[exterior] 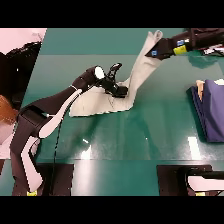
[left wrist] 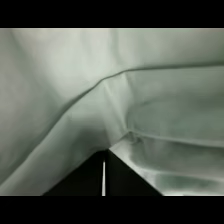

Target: Fold the shirts.

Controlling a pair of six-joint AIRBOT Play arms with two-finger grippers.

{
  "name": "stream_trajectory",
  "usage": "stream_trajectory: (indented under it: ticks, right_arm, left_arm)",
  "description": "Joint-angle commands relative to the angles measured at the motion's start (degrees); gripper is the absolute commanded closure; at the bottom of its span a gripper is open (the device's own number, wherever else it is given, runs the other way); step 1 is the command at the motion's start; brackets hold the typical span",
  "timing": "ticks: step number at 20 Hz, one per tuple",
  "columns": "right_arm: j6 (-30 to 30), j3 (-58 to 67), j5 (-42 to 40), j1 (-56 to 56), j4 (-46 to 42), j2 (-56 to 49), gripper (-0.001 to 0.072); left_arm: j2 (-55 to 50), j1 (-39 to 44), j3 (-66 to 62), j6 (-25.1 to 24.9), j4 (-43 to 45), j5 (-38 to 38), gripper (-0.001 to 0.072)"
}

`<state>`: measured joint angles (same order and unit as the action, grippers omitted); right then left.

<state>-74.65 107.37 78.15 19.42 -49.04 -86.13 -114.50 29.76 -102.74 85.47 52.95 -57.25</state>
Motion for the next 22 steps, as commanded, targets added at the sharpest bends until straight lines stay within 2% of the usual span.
stream_trajectory:
  ticks: [1,4,7,10,11,12,13,14,15,17,18,19,22]
  right_arm:
    - [1.90,0.48,-4.46,4.90,0.04,0.02,0.0693]
    - [3.54,0.48,-5.77,8.61,0.68,-1.01,0.0692]
    - [9.62,0.50,-9.07,13.38,10.99,-5.42,0.0691]
    - [16.09,0.52,-16.68,19.50,18.71,-12.20,0.0691]
    - [19.23,0.76,-19.56,21.79,20.04,-14.73,0.0668]
    - [21.11,2.25,-21.09,23.93,19.91,-17.64,0.0493]
    - [21.27,4.68,-20.55,25.57,19.12,-20.50,0.0377]
    - [21.27,7.30,-18.95,26.71,18.75,-22.99,0.0262]
    - [21.24,10.12,-16.06,27.28,18.86,-25.18,0.0204]
    - [20.68,11.43,-11.65,26.12,18.23,-25.94,0.0209]
    - [18.01,9.68,-10.69,24.65,16.22,-24.74,0.0253]
    - [15.72,6.78,-9.53,22.62,12.87,-22.88,0.0279]
    - [9.60,-2.36,-4.81,14.86,1.92,-17.53,0.0279]
  left_arm:
    - [1.51,-2.03,-1.44,-0.39,0.90,-2.56,0.0680]
    - [6.71,-8.07,-2.75,-0.66,4.39,-5.25,0.0680]
    - [14.05,-16.46,-2.80,-1.14,9.60,-8.26,0.0679]
    - [20.52,-24.57,-2.80,-1.81,11.54,-11.28,0.0679]
    - [22.36,-27.04,-2.80,-1.88,11.54,-11.98,0.0679]
    - [24.00,-29.20,-2.80,-1.90,11.54,-12.46,0.0679]
    - [25.22,-30.86,-2.80,-1.88,11.54,-12.74,0.0679]
    - [26.32,-32.22,-2.82,-1.88,11.52,-12.98,0.0679]
    - [27.08,-33.38,-2.80,-1.88,11.52,-13.35,0.0679]
    - [27.80,-34.45,-2.82,-1.90,11.43,-14.27,0.0679]
    - [27.80,-34.45,-2.78,-1.95,11.45,-15.15,0.0679]
    - [27.78,-34.42,-2.78,-2.01,11.45,-16.06,0.0679]
    - [27.78,-34.32,-2.67,-3.04,11.17,-17.40,0.0679]
